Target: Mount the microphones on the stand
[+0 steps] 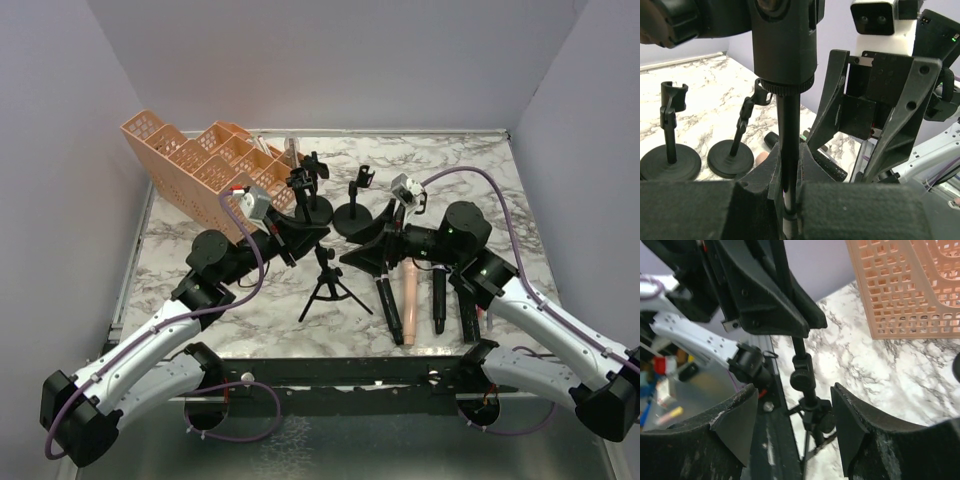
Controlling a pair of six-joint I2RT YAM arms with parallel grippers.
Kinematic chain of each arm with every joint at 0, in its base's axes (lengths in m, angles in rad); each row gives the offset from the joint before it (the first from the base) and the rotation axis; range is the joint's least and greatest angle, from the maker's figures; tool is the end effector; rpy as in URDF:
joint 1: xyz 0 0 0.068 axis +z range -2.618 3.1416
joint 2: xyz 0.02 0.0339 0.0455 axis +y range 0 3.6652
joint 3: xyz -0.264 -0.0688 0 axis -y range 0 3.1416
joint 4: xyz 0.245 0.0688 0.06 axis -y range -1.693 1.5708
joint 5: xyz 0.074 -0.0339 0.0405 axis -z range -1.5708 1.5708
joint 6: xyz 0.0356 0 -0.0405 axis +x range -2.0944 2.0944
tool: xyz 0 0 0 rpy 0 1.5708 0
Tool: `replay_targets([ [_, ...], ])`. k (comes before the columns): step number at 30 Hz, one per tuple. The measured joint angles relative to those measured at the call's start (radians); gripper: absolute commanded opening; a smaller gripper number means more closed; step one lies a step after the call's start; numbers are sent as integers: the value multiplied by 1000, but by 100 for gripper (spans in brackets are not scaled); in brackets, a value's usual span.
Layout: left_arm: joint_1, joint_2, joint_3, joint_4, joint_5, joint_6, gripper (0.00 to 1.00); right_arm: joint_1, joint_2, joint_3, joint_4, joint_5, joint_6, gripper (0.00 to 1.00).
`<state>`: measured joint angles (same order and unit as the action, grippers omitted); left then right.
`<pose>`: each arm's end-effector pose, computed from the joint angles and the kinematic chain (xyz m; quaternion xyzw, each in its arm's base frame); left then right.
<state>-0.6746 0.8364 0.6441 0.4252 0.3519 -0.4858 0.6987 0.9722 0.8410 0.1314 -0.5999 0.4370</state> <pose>0.1482 -0.1342 0.3463 0.1943 0.5949 -0.5142 0.5865 0.1596 0.1604 0.3591 -0.2953 0.6424 0.5395 0.4572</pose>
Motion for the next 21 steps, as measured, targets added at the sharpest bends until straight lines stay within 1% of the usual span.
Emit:
replay_targets([
  [2, 0, 3, 0, -4, 1, -16, 0, 0, 10, 6, -33, -36, -95, 64],
  [4, 0, 6, 0, -4, 1, -32, 0, 0, 27, 23, -67, -61, -156, 62],
  [8, 0, 11, 0, -8, 1, -53, 0, 9, 67, 62, -114, -84, -241, 57],
  [16, 0, 11, 0, -8, 0, -68, 0, 32, 116, 74, -132, -92, -290, 55],
  [21, 0, 11, 0, -8, 0, -70, 0, 42, 142, 74, -129, -90, -288, 44],
])
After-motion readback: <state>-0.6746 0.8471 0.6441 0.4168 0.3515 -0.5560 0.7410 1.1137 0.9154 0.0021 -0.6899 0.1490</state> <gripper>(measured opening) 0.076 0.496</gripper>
